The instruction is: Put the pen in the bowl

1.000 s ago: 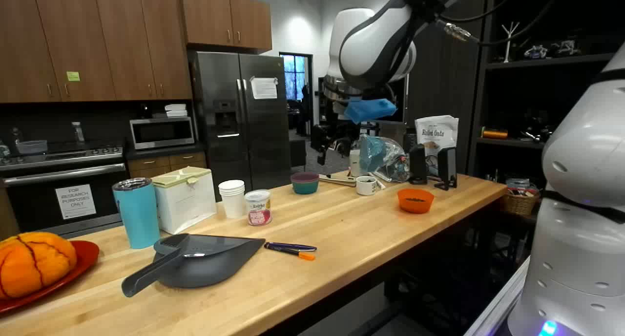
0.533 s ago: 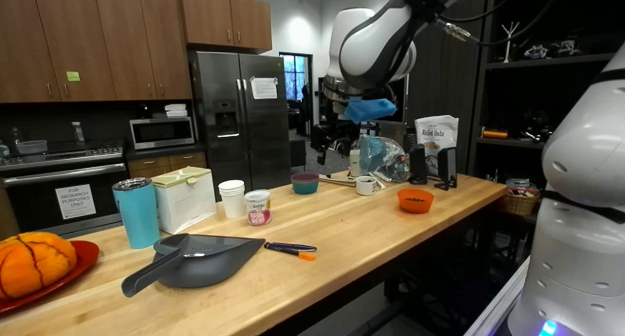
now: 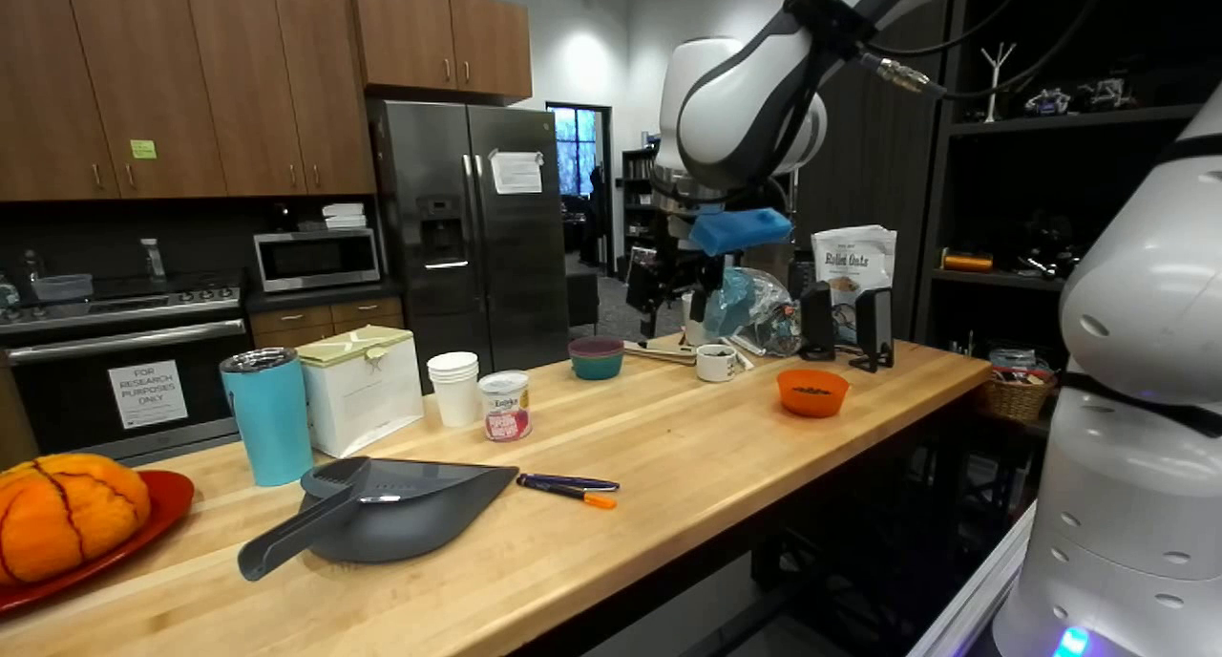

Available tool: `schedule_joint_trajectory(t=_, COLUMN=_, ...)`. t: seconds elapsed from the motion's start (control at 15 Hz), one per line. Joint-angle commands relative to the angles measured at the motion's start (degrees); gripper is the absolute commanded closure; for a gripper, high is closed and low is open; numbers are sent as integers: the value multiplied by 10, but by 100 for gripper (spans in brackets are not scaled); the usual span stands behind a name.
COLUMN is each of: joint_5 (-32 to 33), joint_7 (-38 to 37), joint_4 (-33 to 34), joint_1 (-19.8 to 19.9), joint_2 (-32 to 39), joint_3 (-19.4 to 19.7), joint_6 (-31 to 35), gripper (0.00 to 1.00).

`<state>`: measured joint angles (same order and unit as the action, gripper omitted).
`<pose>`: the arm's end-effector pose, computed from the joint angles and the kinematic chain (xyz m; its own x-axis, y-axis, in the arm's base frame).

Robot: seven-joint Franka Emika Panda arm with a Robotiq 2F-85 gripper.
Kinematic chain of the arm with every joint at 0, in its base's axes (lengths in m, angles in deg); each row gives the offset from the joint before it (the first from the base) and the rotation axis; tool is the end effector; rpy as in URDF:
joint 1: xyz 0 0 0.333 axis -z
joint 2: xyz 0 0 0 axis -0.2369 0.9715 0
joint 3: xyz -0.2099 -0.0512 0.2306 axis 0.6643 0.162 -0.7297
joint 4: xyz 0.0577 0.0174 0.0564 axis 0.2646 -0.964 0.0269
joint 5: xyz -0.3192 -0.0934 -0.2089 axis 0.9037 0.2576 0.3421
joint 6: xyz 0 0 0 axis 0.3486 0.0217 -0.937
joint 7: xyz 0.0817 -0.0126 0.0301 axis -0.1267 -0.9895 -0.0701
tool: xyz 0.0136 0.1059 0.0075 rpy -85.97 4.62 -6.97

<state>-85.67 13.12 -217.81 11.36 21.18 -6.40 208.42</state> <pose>0.4110 0.0788 0.3928 0.9745 0.0101 0.2244 0.0023 -0.9994 0.0348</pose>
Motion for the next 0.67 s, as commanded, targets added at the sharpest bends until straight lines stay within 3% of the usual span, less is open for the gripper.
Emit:
schedule_joint_trajectory(t=0.0, joint_5=-25, joint_7=-6, joint_4=-33, joint_1=1, joint_2=-11, joint_3=21, joint_6=7, gripper=0)
schedule_joint_trajectory(t=0.33, joint_5=-52, joint_7=3, joint_4=-63, joint_1=4, joint_2=-15, joint_3=45, joint_6=16, gripper=0)
schedule_joint_trajectory(t=0.6, joint_5=-37, joint_7=26, joint_4=-59, joint_1=3, joint_2=-8, joint_3=46, joint_6=38, gripper=0)
